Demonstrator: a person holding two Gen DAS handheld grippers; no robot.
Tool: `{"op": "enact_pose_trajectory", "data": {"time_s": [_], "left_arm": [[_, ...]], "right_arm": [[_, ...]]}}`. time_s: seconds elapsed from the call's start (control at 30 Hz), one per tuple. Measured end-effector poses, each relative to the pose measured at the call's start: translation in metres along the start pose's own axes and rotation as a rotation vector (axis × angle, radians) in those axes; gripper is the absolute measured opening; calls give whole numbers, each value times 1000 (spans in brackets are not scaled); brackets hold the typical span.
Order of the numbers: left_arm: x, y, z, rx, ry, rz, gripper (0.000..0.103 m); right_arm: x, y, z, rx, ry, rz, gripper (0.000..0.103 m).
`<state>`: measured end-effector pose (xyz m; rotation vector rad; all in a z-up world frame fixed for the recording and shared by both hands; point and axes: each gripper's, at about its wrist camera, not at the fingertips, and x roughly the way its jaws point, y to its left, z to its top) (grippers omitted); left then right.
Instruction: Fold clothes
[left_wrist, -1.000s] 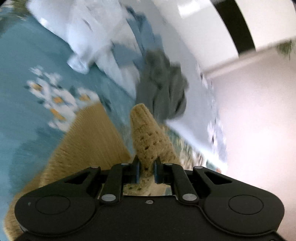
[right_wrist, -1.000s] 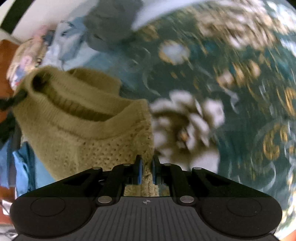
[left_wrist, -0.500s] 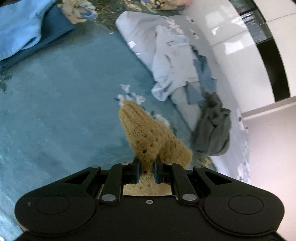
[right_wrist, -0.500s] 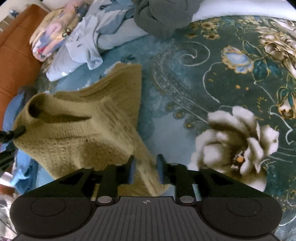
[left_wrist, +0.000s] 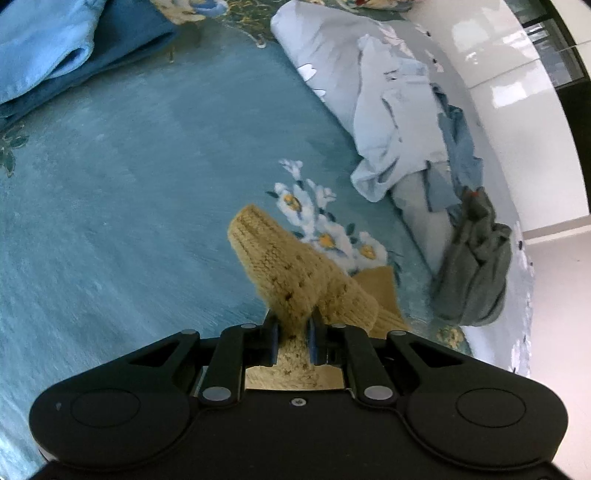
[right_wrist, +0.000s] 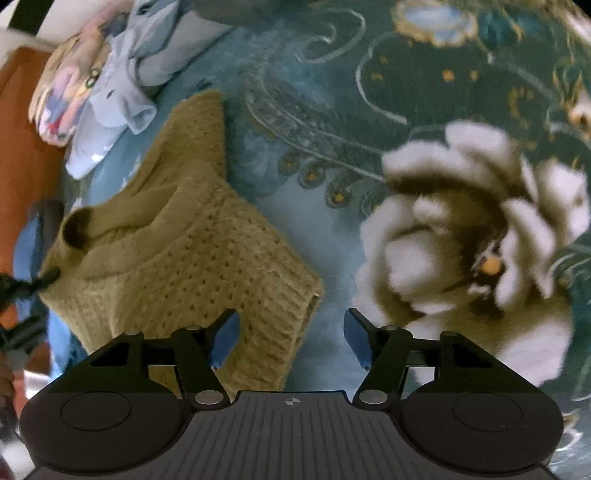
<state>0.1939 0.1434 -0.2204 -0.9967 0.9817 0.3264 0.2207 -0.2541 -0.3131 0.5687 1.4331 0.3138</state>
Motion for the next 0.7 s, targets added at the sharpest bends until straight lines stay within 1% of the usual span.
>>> {"op": "enact_pose_trajectory", "data": {"time_s": [0.07, 0.23, 0.37, 0.4, 0.47, 0.5, 0.57, 0.6, 0.63, 0.67, 0.7], "left_arm": [[5, 3, 2, -13, 1, 18, 12], [14, 9, 3, -38, 1, 43, 12], [22, 12, 3, -60, 6, 48, 12], [24, 13, 3, -67, 9, 47, 12], [27, 15, 3, -80, 16, 44, 13], [29, 16, 3, -87, 21, 43, 13], [35, 19, 2, -109, 42, 37, 14], [38, 20, 2, -120, 53, 35, 16], [41, 22, 1, -130, 63, 32, 22], [44, 23, 1, -141, 74, 30, 31], [47, 24, 0, -152, 84, 27, 36]], "right_arm": [[5, -1, 0, 14, 5, 28, 65], [15, -5, 1, 59, 32, 122, 65], [22, -13, 4, 134, 42, 190, 65], [23, -16, 5, 164, 39, 210, 63], [22, -18, 8, 194, 17, 244, 35], [21, -17, 11, 198, 9, 246, 32], [20, -12, 15, 181, 4, 268, 21], [19, -7, 17, 161, 9, 279, 19], [19, -3, 19, 139, 14, 287, 15], [19, 2, 20, 115, 18, 286, 13], [19, 7, 21, 89, 21, 279, 12]]}}
